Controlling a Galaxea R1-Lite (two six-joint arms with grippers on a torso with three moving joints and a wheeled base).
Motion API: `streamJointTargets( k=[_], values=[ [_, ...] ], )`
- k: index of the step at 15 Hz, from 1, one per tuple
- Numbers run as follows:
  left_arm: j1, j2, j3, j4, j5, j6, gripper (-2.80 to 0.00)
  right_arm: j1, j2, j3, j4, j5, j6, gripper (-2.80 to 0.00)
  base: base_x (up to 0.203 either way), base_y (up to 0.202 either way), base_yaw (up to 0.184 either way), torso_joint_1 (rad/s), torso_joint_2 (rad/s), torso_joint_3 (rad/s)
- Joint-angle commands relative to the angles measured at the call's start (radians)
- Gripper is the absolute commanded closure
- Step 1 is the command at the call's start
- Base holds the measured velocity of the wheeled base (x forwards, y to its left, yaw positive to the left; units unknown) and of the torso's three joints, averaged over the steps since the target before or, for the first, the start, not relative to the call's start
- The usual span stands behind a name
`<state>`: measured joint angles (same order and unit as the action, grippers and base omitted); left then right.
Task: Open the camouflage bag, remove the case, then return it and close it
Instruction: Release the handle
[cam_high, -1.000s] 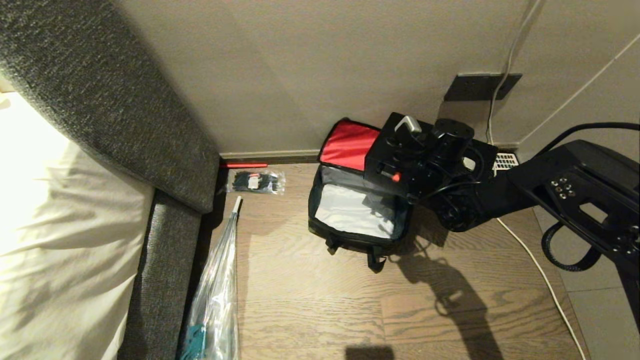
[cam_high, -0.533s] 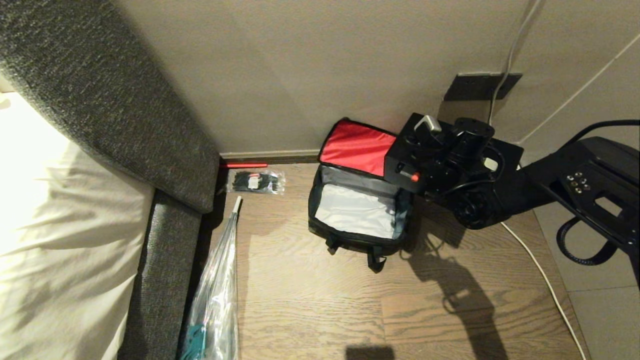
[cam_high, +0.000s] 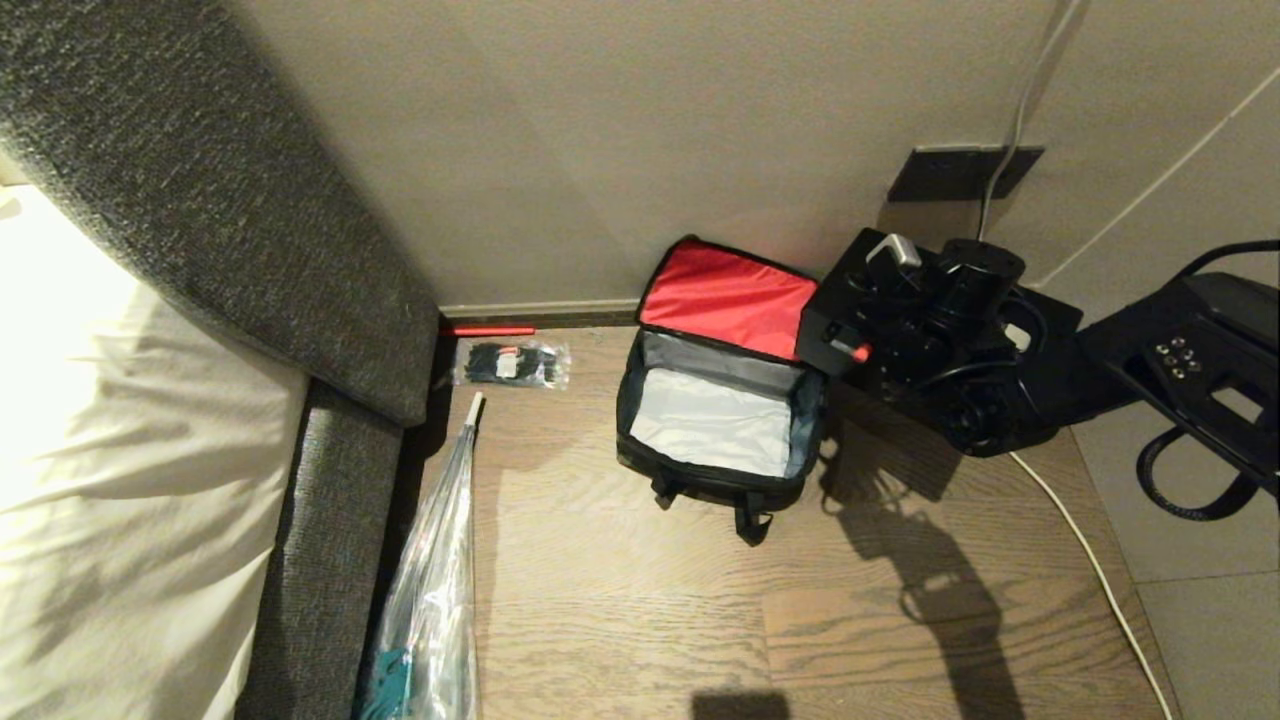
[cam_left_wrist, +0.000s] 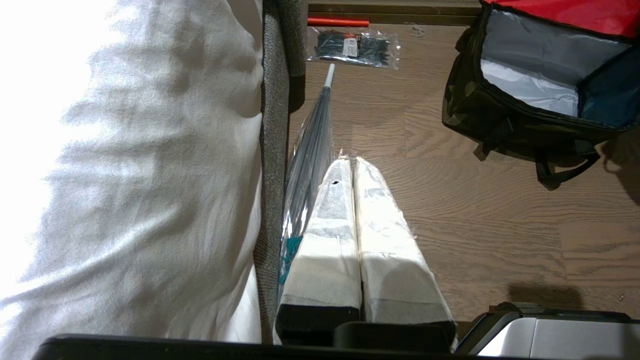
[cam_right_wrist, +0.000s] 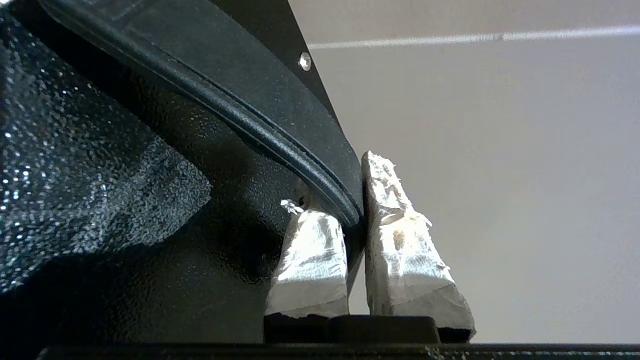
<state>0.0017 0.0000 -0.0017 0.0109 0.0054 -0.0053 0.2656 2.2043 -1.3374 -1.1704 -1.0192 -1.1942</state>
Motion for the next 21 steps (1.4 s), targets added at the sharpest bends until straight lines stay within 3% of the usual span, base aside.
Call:
streamJointTargets(
  k=[1, 21],
  values=[
    [0.0, -0.002, 0.0, 0.0, 0.001, -0.001, 0.0, -0.025, 0.006, 0.003, -0.006, -0.004, -0.005, 0.0, 0.0, 0.0, 0.0, 0.0, 0.0, 0.0],
    [0.0, -0.002, 0.0, 0.0, 0.001, -0.001, 0.0, -0.22, 0.125, -0.002, 0.014, -0.001, 0.023, 0.0, 0.0, 0.0, 0.0, 0.0, 0.0, 0.0]
  ],
)
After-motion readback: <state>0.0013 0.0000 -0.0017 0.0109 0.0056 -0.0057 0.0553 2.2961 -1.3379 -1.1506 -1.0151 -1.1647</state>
